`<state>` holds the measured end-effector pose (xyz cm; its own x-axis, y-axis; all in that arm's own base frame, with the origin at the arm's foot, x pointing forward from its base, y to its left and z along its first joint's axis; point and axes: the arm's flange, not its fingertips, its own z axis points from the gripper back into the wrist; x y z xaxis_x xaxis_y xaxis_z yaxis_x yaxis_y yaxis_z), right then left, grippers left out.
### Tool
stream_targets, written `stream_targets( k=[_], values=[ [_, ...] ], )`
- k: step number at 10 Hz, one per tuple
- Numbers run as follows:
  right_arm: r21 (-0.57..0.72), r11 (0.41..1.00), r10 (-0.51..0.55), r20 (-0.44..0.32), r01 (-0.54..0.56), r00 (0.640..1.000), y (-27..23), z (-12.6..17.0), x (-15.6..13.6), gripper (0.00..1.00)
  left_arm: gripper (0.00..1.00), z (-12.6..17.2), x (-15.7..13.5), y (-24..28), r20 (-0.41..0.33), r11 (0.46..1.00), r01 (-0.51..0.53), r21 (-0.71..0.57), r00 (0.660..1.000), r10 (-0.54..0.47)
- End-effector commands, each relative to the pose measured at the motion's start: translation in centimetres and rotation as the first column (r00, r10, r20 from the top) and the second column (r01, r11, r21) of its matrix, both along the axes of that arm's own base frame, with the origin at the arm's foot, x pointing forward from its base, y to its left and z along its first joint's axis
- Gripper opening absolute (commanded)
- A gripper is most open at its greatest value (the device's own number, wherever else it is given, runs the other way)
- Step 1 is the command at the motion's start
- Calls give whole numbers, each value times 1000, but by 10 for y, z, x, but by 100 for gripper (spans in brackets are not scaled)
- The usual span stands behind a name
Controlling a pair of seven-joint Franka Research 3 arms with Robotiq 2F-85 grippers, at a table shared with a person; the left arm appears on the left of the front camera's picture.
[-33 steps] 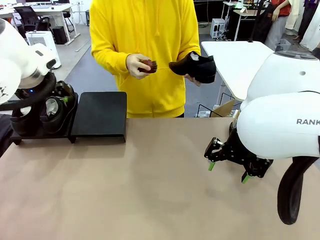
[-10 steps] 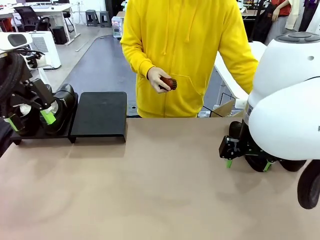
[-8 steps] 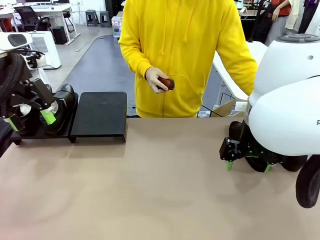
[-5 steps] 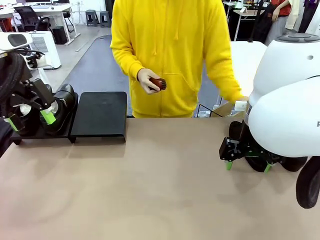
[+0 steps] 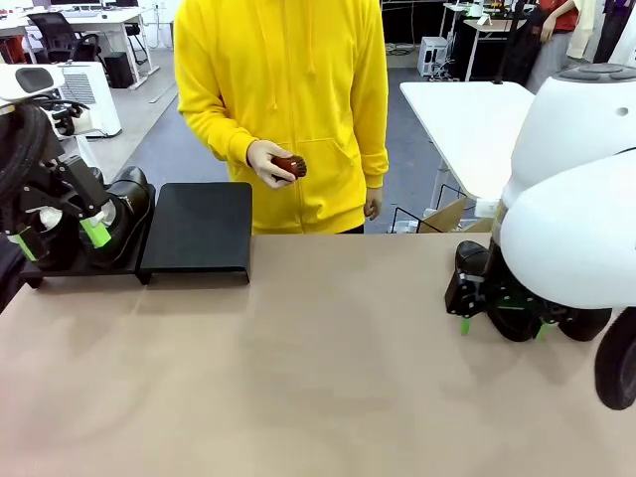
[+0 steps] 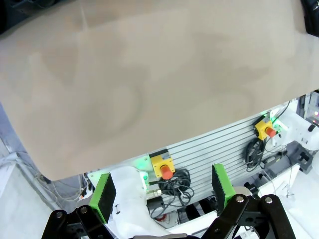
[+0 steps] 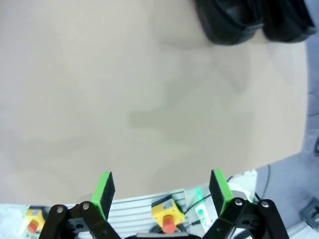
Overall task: Organize the shoes by placing them on the stand.
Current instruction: Pick up one Shoe and place it in the middle of the table.
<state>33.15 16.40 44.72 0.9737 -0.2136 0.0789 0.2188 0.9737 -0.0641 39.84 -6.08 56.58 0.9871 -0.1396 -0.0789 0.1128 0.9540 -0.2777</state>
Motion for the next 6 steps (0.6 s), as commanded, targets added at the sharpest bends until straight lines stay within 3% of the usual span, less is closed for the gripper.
stream_targets(
  k=[1,3,4,6],
  values=[
    [-58,997,47,74,-43,996,-27,8,5,100,100,-2,-4,3,4,1000,14,-3,1000,-14],
    [-82,957,288,124,-280,949,-49,2,37,100,100,-2,-4,3,4,1000,14,-3,1000,-14],
    [-90,952,304,221,-291,927,-56,-1,49,100,100,-2,-4,3,4,1000,14,-3,1000,-14],
    [-102,903,429,237,-417,872,-79,-16,89,100,100,-2,-4,3,4,1000,14,-3,1000,-14]
  ],
)
